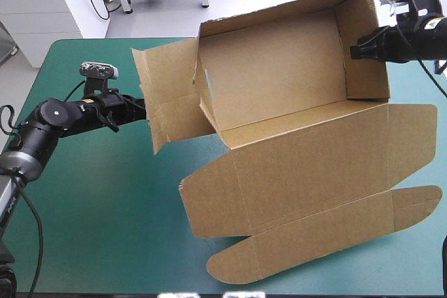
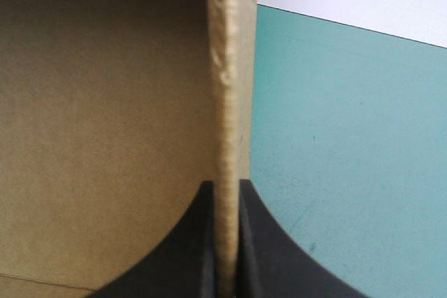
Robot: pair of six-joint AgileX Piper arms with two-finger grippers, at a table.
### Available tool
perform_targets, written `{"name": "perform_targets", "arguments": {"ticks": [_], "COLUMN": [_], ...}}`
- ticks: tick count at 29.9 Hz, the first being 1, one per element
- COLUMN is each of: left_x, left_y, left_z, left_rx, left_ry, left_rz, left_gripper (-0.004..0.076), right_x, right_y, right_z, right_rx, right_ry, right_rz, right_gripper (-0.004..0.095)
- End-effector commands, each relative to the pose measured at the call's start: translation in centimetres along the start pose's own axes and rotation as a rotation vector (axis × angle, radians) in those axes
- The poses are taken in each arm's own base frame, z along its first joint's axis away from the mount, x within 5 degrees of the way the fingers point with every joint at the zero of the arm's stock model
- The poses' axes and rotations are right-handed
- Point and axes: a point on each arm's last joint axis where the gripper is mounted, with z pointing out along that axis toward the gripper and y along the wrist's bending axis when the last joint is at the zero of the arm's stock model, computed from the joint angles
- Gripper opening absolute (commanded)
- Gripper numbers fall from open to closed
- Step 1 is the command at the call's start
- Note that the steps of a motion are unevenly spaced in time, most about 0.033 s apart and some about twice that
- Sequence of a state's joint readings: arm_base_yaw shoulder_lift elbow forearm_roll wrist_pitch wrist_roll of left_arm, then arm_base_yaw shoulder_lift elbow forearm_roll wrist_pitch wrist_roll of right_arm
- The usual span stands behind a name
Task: Fold the box
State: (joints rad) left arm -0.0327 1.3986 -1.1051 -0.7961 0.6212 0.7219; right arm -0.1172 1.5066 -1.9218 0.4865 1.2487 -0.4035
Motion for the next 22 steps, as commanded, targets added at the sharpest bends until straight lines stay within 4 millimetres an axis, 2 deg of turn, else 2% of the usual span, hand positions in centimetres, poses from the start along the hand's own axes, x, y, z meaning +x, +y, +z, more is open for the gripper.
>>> {"name": "perform_targets", "arguments": {"ticks": [1, 6, 15, 22], "left_x": [-1.8, -2.1, -2.8, -3.1], "left_y": [-2.0, -3.6, -6.4, -7.4], "left_z": [-1.6, -2.0, -3.9, -5.1], "left_rx": [0.158, 0.345, 0.729, 0.853], "left_ry": [-0.128, -0.149, -0.215, -0.211], "left_rz": [-0.020, -0.073, -0.120, -0.058], "left_gripper": [0.0009, 0.0009, 0.0009, 0.0011], "right_x": [0.0, 0.7, 0.7, 0.1], "right_y": [0.9, 0.4, 0.1, 0.1], "right_z": [-1.6, -0.4, -0.1, 0.0], "right_rx": [-0.021, -0.023, 0.005, 0.018], "right_ry": [-0.044, -0.020, -0.024, -0.085], "right_rz": [0.006, 0.028, 0.035, 0.063], "right_gripper": [-0.0021, -0.0021, -0.0019, -0.0015]}}
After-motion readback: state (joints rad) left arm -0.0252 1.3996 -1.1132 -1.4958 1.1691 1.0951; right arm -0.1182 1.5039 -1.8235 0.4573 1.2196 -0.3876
